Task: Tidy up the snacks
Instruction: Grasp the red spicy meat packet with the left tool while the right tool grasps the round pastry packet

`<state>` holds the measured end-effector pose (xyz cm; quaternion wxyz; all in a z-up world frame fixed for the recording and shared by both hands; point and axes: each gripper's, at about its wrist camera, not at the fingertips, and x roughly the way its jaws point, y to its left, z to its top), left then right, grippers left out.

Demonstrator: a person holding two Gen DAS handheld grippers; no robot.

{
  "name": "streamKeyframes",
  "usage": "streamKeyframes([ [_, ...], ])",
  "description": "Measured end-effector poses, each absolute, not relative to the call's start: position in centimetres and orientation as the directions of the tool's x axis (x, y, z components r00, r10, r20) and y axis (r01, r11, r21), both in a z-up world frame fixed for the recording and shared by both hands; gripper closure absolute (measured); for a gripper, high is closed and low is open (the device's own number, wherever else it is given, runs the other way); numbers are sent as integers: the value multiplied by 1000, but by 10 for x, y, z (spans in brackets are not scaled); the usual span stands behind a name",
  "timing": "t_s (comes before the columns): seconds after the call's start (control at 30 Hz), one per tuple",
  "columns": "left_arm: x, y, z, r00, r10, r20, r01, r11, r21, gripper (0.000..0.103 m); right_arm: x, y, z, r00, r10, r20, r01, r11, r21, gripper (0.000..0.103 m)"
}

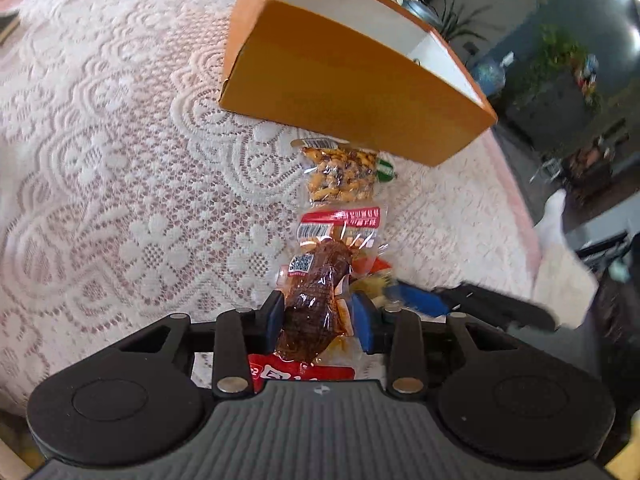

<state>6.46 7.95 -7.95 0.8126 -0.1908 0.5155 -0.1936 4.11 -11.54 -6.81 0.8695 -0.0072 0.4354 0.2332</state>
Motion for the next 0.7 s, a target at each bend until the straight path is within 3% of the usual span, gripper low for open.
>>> streamKeyframes([
  [0.2, 71, 81, -86, 363, -520, -773, 61, 841, -537, 61, 39, -111, -66, 514, 411, -753, -417, 887, 199, 59],
  [0.33, 72, 80, -87, 357, -538, -764, 63, 830, -554, 39, 39, -109, -67, 495, 442, -748, -424, 874, 236, 59],
  [0.47, 75, 76, -86, 364, -519, -774, 59, 842, -537, 28, 34, -101, -65, 497, 455, -739, -456, 861, 224, 59],
  [0.6, 77, 78, -87, 370, -496, -786, 43, 854, -518, 38, 33, -97, -65, 484, 468, -739, -470, 852, 232, 59],
  [0.67, 77, 80, -88, 370, -489, -790, 36, 857, -514, 55, 34, -97, -67, 479, 451, -753, -464, 858, 219, 59],
  [0.7, 77, 80, -88, 372, -475, -798, 32, 865, -500, 58, 34, -98, -69, 475, 446, -759, -457, 862, 220, 59],
])
